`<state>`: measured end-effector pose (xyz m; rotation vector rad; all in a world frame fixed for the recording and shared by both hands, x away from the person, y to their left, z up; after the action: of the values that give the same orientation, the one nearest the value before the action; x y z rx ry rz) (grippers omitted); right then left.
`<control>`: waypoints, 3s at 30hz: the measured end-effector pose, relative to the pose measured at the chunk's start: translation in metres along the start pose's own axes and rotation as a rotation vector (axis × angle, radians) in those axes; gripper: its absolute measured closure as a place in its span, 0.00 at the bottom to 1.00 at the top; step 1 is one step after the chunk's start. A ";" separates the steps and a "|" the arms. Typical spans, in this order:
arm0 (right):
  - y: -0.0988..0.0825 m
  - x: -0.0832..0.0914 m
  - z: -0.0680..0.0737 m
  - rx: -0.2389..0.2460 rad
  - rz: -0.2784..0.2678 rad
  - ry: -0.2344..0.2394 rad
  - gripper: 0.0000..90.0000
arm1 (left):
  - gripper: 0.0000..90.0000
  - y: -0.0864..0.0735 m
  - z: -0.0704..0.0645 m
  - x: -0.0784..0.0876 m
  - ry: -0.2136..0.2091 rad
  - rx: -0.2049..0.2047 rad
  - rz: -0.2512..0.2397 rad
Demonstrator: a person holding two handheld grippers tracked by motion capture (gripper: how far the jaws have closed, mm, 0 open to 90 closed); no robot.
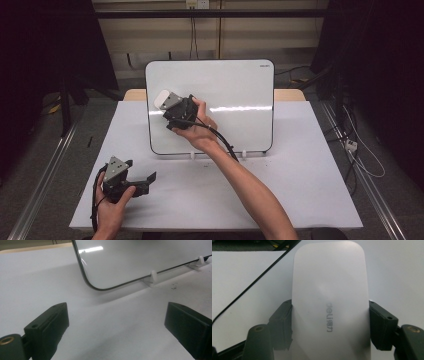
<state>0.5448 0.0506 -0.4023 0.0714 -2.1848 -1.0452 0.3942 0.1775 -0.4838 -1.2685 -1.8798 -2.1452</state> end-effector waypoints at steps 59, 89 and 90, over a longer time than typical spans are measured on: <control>-0.058 0.055 -0.038 -0.197 -0.095 -0.014 0.34 | 0.06 -0.001 0.001 -0.004 0.000 0.001 0.008; -0.149 0.101 -0.085 -0.300 -0.019 -0.137 0.34 | 0.06 0.001 0.001 -0.004 0.017 0.004 0.004; -0.154 0.101 -0.086 -0.306 -0.016 -0.141 0.34 | 0.06 0.001 0.000 -0.004 0.010 -0.003 0.008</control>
<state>0.4849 -0.1432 -0.4158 -0.1286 -2.1228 -1.4191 0.3976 0.1749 -0.4851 -1.2609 -1.8654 -2.1473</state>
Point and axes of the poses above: each handheld gripper's, and its own axes: x roughly backward along the jaws, y roughly out of its top, z roughly to its left, the point moved 10 cm from there along -x, roughly forward along the jaws, and after that the axes turned 5 degrees about z, right-handed, at the moved point
